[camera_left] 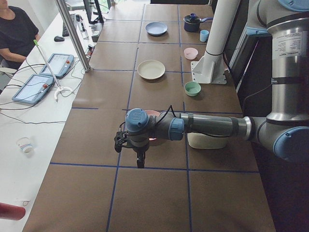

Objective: Stack three plates with pink and blue
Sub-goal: 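Move the left gripper down to the pink plate's rim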

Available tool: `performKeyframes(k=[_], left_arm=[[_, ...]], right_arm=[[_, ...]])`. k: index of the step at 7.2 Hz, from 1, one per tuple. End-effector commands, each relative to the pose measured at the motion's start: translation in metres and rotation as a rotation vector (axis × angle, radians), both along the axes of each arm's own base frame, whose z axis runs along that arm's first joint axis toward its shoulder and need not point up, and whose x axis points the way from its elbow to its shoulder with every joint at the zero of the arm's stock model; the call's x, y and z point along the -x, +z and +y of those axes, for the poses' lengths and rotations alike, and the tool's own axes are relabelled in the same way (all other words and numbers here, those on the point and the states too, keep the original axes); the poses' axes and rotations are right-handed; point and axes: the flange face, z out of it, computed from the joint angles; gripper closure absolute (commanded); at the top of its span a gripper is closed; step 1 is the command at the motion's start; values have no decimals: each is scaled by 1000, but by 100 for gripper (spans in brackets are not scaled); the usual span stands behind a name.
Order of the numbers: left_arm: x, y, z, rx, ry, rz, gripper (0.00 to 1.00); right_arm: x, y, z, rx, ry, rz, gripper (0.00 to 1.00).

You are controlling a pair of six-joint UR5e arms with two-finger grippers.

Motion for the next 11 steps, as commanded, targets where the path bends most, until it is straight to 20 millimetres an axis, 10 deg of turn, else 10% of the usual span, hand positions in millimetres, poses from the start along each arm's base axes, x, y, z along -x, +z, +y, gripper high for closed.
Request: performKeyframes(k=[1,6,8,11], left_arm=[[-69,-9,2,9,-38,53,0],[-210,4,23,12,-115,64,0],[-237,15,16,27,-106,39,0],[-235,11,17,28,-105,48,48]], right_arm=[[0,-2,-1,-1,2,-1,0],[0,-1,-1,0,1,0,0],[0,-1,-2,0,1,0,0],[0,-3,-3,-5,1,0,0]])
